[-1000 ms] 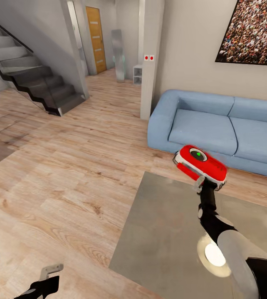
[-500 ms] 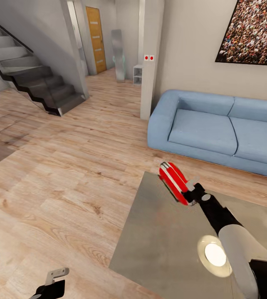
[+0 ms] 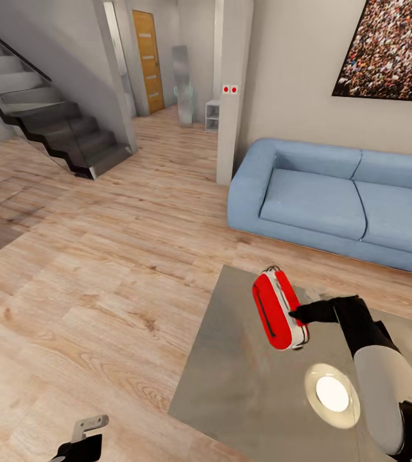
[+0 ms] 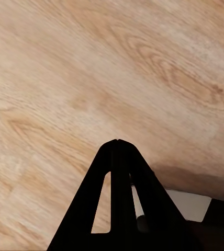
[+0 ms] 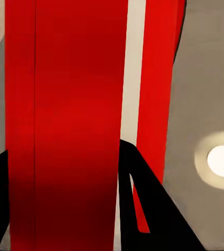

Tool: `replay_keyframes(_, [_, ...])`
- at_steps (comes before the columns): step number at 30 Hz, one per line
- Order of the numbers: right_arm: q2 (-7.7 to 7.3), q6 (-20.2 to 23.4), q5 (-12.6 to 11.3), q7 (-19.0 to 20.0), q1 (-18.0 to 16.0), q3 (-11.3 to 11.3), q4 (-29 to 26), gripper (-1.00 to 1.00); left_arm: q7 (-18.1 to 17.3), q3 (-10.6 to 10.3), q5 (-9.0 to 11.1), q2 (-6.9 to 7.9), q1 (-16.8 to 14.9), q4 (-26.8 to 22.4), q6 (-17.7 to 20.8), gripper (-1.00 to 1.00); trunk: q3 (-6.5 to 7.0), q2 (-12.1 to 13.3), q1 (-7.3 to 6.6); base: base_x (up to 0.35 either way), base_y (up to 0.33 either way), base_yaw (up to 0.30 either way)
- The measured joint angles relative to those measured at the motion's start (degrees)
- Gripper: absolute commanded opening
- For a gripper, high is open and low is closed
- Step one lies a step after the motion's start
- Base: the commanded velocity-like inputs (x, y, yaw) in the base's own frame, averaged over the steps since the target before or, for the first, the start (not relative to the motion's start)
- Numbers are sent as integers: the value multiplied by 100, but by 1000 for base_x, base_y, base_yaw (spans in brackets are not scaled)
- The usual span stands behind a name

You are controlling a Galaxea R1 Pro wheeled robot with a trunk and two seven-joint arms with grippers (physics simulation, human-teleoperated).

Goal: Turn on the radio receiver that's on the table in the living room.

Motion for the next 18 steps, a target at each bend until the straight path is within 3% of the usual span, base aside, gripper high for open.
replay_keyframes(8, [-6,980,-12,-4,-1,-21,-24,-100,1,-9,-10,-154,18,0,-8,-100,0,0,0,0,0,0])
replay_keyframes(13, [-6,1087,1,-86,-1,-16,-16,-100,2,-12,-11,-158,28,0,-9,-100,0,0,0,0,0,0])
replay_keyframes(18, [-2,1063,498,-149,0,-3,107,-100,2,-17,-10,-164,30,0,-9,-100,0,0,0,0,0,0])
